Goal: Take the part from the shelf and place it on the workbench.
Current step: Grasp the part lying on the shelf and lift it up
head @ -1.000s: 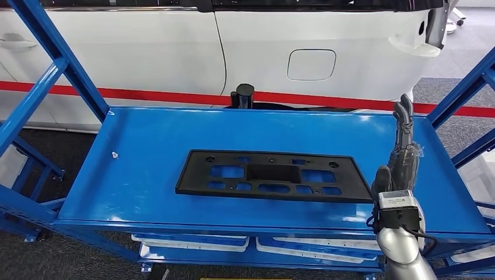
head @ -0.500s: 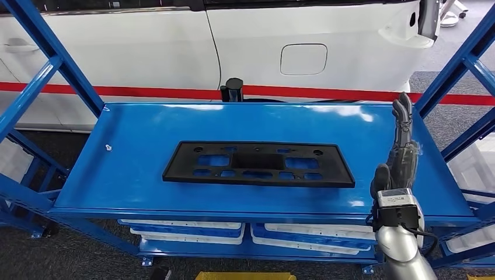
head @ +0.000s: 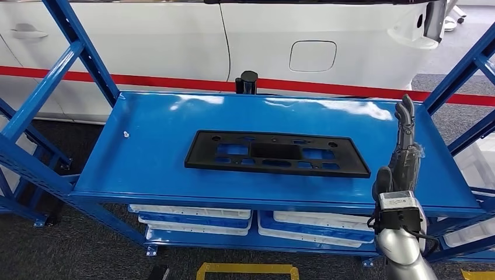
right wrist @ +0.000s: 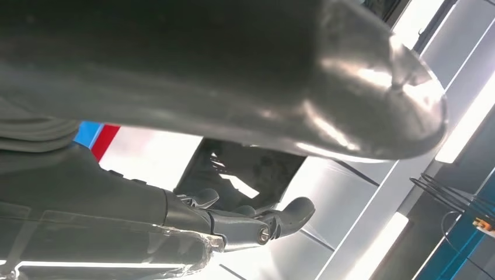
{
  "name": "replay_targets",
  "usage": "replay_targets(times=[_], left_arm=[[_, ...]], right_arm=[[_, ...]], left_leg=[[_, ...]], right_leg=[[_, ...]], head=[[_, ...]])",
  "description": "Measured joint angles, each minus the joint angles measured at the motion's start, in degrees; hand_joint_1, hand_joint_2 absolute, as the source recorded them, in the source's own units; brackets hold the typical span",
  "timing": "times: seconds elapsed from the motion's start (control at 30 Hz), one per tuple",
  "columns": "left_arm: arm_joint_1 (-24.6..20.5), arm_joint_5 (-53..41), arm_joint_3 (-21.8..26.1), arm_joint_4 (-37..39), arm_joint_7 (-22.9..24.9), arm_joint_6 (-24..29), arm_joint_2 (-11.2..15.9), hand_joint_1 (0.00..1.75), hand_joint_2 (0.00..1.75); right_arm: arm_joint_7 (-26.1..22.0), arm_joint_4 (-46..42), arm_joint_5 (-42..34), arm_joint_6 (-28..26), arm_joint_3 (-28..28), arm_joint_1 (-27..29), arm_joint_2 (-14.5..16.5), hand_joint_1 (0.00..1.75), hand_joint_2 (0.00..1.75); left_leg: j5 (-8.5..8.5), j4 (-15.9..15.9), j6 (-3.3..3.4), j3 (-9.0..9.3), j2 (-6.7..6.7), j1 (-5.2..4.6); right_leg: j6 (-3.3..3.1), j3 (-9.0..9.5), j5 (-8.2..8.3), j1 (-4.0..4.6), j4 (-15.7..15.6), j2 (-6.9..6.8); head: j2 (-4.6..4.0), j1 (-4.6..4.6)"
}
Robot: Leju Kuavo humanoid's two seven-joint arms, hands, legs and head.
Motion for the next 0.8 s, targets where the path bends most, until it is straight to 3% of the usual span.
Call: replay_targets(times=[0.07, 0.13, 0.17, 0.27, 0.3, 0.37, 0.43, 0.47, 0.5, 0.53, 0.63, 0.67, 0.8], left_arm=[[0.01, -0.04, 0.01, 0.0, -0.01, 0.01, -0.01, 0.0, 0.0], [-0.01, -0.07, 0.01, 0.0, -0.01, 0.02, 0.0, 0.0, 0.0], [-0.01, -0.07, 0.01, 0.0, -0.01, 0.02, 0.01, 0.0, 0.0], [0.0, -0.07, 0.01, 0.0, -0.01, 0.02, 0.02, 0.0, 0.0], [0.01, -0.07, 0.01, 0.0, -0.02, 0.02, 0.03, 0.0, 0.0], [0.03, -0.07, 0.01, 0.0, -0.02, 0.02, 0.04, 0.0, 0.0], [0.08, -0.07, 0.01, 0.0, -0.01, 0.03, 0.04, 0.0, 0.0], [0.11, -0.07, 0.01, 0.0, -0.01, 0.03, 0.03, 0.0, 0.0], [0.14, -0.07, 0.01, 0.0, -0.01, 0.03, 0.03, 0.0, 0.0], [0.15, -0.07, 0.01, 0.0, -0.01, 0.03, 0.03, 0.0, 0.0], [0.02, -0.07, 0.01, 0.0, -0.01, 0.04, 0.05, 0.0, 0.0], [0.0, -0.07, 0.01, 0.0, -0.01, 0.04, 0.06, 0.0, 0.0], [0.04, -0.07, 0.04, 0.0, -0.02, 0.09, 0.1, 0.0, 0.0]], right_arm=[[0.0, -0.02, 0.02, 0.0, -0.03, 0.01, 0.0, 0.0, 0.0], [0.01, -0.07, 0.04, 0.0, -0.08, -0.09, 0.02, 0.0, 0.0], [0.01, -0.1, 0.05, 0.0, -0.1, -0.12, 0.03, 0.0, 0.0], [0.0, -0.16, 0.07, 0.0, -0.14, -0.09, 0.05, 0.0, 0.0], [0.0, -0.19, 0.07, 0.0, -0.14, -0.11, 0.06, 0.0, 0.0], [0.0, -0.21, 0.07, 0.01, -0.13, -0.14, 0.09, 0.0, 0.0], [0.0, -0.21, 0.07, 0.02, -0.12, -0.07, 0.16, 0.0, 0.0], [0.0, -0.21, 0.07, 0.02, -0.11, -0.03, 0.2, 0.0, 0.0], [0.0, -0.21, 0.07, 0.02, -0.11, 0.0, 0.24, 0.0, 0.0], [0.0, -0.21, 0.07, 0.02, -0.11, 0.03, 0.26, 0.0, 0.0], [0.0, -0.22, 0.07, 0.02, -0.13, -0.03, 0.28, 0.0, 0.0], [0.0, -0.23, 0.07, 0.02, -0.13, -0.06, 0.29, 0.0, 0.0], [0.0, -0.23, 0.07, 0.02, -0.14, -0.09, 0.27, 0.0, 0.0]], left_leg=[[0.45, 0.1, -0.28, -0.4, -0.04, -0.02], [0.81, 0.28, -0.78, -0.67, -0.06, -0.25], [0.98, 0.35, -1.08, -0.78, -0.05, -0.34], [1.07, 0.65, -2.11, -1.16, -0.08, -0.18], [0.1, 1.69, -2.48, -1.65, -0.13, -0.06], [-3.98, 7.45, -3.16, -4.02, -0.25, 0.19], [-7.86, 15.21, -3.64, -6.95, -0.27, 0.42], [-8.41, 17.14, -3.76, -7.45, -0.27, 0.52], [-7.91, 16.86, -3.8, -6.83, -0.27, 0.63], [-6.5, 14.24, -3.75, -5.02, -0.27, 0.74], [-2.63, 2.76, -3.22, 1.74, -0.34, 0.82], [-2.34, 1.05, -2.97, 2.52, -0.36, 0.69], [-1.49, 0.24, -1.28, 1.85, -0.24, 0.39]], right_leg=[[0.89, 5.09, 2.17, -0.05, -7.82, -0.03], [0.82, 9.06, 3.76, 0.11, -14.75, 0.02], [0.44, 9.62, 3.98, 0.23, -16.03, 0.06], [-0.85, 9.31, 4.71, 0.16, -16.06, 0.12], [-1.34, 9.26, 5.04, -0.01, -16.11, 0.08], [-2.09, 8.89, 5.63, -0.24, -16.15, -0.04], [-2.29, 8.22, 6.1, -0.18, -16.11, -0.1], [-2.24, 7.93, 6.31, -0.15, -16.08, -0.1], [-2.16, 7.74, 6.47, -0.15, -16.07, -0.09], [-2.06, 7.64, 6.59, -0.16, -16.05, -0.07], [-1.63, 7.37, 6.82, 0.18, -15.83, -0.03], [-1.39, 7.16, 6.97, 0.32, -15.76, -0.03], [-0.29, 5.86, 6.85, 0.19, -14.96, -0.06]], head=[[0.0, 0.02], [0.0, -0.04], [0.0, -0.07], [0.0, -0.12], [0.0, -0.16], [0.0, -0.28], [0.0, -0.34], [0.0, -0.35], [0.0, -0.35], [0.0, -0.36], [0.0, -0.32], [0.0, -0.29], [0.0, -0.27]])
